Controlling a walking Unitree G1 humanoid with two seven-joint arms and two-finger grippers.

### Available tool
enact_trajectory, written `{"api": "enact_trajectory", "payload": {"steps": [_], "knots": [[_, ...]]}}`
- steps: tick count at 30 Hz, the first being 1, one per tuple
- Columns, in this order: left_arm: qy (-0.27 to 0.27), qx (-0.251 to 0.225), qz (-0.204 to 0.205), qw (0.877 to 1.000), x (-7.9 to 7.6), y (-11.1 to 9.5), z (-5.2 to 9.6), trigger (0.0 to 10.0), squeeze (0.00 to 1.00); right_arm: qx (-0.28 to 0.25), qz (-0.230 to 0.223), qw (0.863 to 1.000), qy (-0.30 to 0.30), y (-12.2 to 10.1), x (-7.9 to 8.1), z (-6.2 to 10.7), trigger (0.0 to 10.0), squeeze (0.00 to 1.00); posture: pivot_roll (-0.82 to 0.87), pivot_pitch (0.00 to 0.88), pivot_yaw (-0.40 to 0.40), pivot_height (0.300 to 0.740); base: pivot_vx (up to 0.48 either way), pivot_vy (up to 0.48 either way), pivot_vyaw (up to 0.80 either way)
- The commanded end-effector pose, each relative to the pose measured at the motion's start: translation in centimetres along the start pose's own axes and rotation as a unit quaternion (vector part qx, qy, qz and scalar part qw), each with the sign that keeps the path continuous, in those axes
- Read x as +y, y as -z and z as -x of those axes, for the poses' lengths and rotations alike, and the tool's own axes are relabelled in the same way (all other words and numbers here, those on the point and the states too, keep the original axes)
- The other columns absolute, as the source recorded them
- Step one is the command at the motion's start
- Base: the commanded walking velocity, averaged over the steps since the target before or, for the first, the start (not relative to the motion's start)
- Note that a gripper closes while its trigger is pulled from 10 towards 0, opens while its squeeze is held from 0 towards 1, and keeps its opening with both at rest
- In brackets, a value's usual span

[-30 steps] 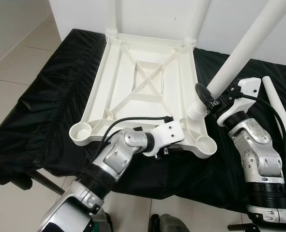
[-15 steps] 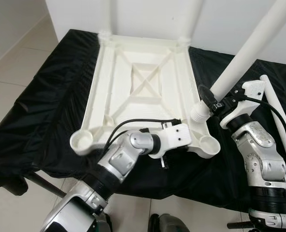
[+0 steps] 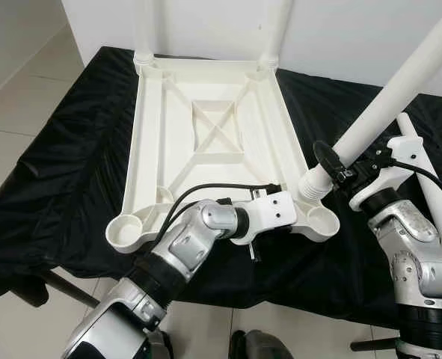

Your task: Building children table

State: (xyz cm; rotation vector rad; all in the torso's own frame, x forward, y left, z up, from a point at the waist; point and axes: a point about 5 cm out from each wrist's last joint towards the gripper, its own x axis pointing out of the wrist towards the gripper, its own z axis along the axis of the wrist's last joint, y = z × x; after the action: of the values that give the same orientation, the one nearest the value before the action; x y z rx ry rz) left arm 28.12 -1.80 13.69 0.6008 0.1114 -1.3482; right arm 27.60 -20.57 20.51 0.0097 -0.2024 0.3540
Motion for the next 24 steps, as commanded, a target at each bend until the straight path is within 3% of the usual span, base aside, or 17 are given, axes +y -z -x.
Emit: {"api": "enact_trajectory", "payload": {"steps": [1,11,20,24], "knots": [[-0.017,0.034,0.017,0.999,0.1,1.4,0.3,10.0,0.00,-0.006,0.006,1.000,0.005,-0.5,-0.3,0.2,10.0,0.00,-0.06,0.066,-0.022,0.740,0.000,0.000,0.00],[-0.064,0.061,0.056,0.994,0.6,2.6,1.4,10.0,0.00,-0.008,0.008,1.000,0.014,-0.7,-0.6,0.2,10.0,0.00,-0.06,0.065,-0.022,0.740,0.000,0.000,0.00],[-0.066,0.057,0.070,0.994,-0.8,2.9,2.8,10.0,0.00,-0.009,0.009,1.000,0.012,-0.9,-0.8,0.0,10.0,0.00,-0.05,0.066,-0.029,0.740,0.000,0.000,0.00],[-0.081,0.058,0.095,0.990,-1.1,2.8,3.3,10.0,0.00,-0.011,0.011,1.000,0.011,-0.9,-0.8,-0.1,10.0,0.00,-0.04,0.065,-0.029,0.740,0.000,0.000,0.00]]}}
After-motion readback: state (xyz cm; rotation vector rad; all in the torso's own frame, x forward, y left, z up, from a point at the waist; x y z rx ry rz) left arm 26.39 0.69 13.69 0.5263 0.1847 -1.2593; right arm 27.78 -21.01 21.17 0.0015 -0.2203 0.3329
